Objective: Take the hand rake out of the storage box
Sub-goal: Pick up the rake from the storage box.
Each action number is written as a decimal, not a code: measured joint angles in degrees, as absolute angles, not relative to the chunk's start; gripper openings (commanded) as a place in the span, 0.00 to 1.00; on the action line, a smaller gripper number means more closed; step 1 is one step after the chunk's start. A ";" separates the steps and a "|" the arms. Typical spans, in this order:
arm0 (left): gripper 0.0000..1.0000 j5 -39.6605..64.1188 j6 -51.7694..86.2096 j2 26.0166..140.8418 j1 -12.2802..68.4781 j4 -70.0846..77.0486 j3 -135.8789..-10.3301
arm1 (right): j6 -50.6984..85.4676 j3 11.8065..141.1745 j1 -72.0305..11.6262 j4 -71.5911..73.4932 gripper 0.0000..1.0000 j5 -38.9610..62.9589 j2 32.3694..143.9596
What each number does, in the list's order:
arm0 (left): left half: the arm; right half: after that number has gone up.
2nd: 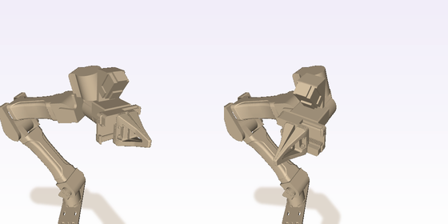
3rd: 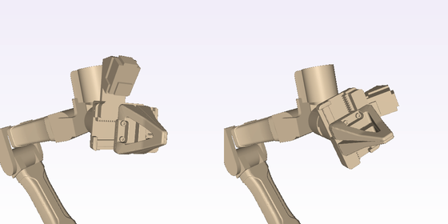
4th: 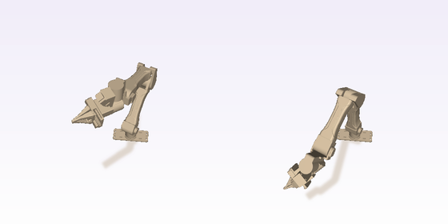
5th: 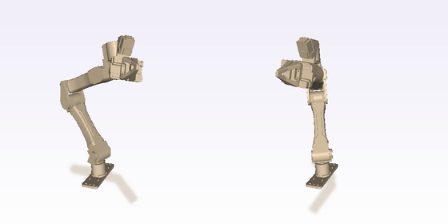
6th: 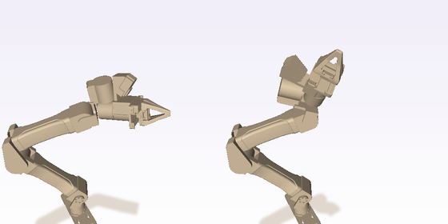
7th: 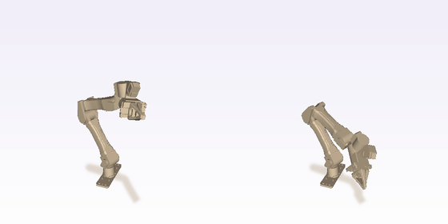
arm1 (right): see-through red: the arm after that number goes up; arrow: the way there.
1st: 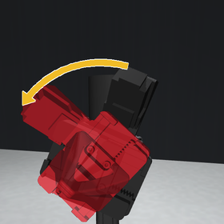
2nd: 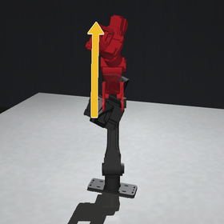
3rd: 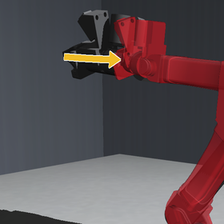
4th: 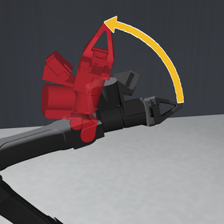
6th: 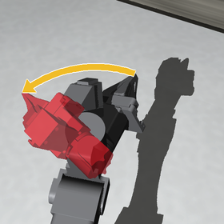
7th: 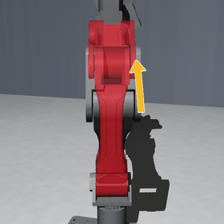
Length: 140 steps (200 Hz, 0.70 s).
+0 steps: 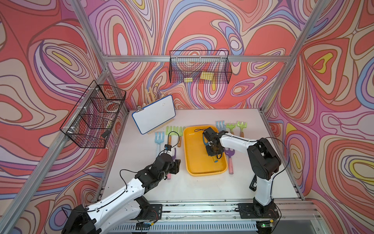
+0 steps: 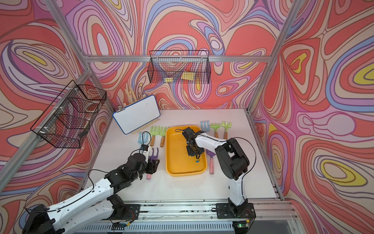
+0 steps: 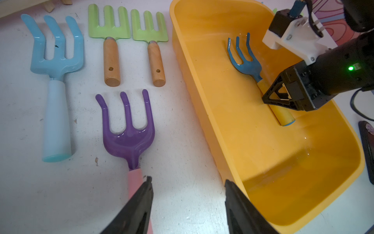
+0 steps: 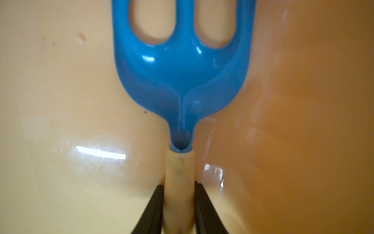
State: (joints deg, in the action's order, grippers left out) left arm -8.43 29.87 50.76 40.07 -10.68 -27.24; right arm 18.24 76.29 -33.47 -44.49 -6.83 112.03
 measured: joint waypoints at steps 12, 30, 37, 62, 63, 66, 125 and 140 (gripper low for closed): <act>0.61 -8.43 29.87 50.78 40.07 -10.68 -27.24 | 18.28 76.29 -33.47 -44.38 0.23 -6.57 112.01; 0.61 -8.25 29.87 50.78 40.03 -10.68 -27.24 | 18.33 76.29 -33.47 -44.14 0.21 -5.96 111.90; 0.61 -8.23 29.87 50.78 40.03 -10.68 -27.24 | 18.39 76.29 -33.47 -44.10 0.21 -5.58 111.83; 0.61 -8.05 29.87 50.83 40.03 -10.68 -27.24 | 18.70 76.09 -33.54 -43.68 0.20 -3.79 111.04; 0.61 -8.05 29.87 50.83 40.03 -10.68 -27.24 | 18.72 76.09 -33.56 -43.70 0.20 -3.73 110.98; 0.61 -8.05 29.87 50.83 40.03 -10.68 -27.24 | 18.76 76.03 -33.58 -43.70 0.20 -3.57 110.74; 0.61 -8.03 29.87 51.55 39.83 -10.70 -27.24 | 19.40 74.65 -33.85 -43.88 0.17 -3.03 98.41; 0.61 -8.03 29.87 51.79 39.75 -10.68 -27.24 | 19.57 74.63 -33.85 -44.05 0.17 -3.60 95.13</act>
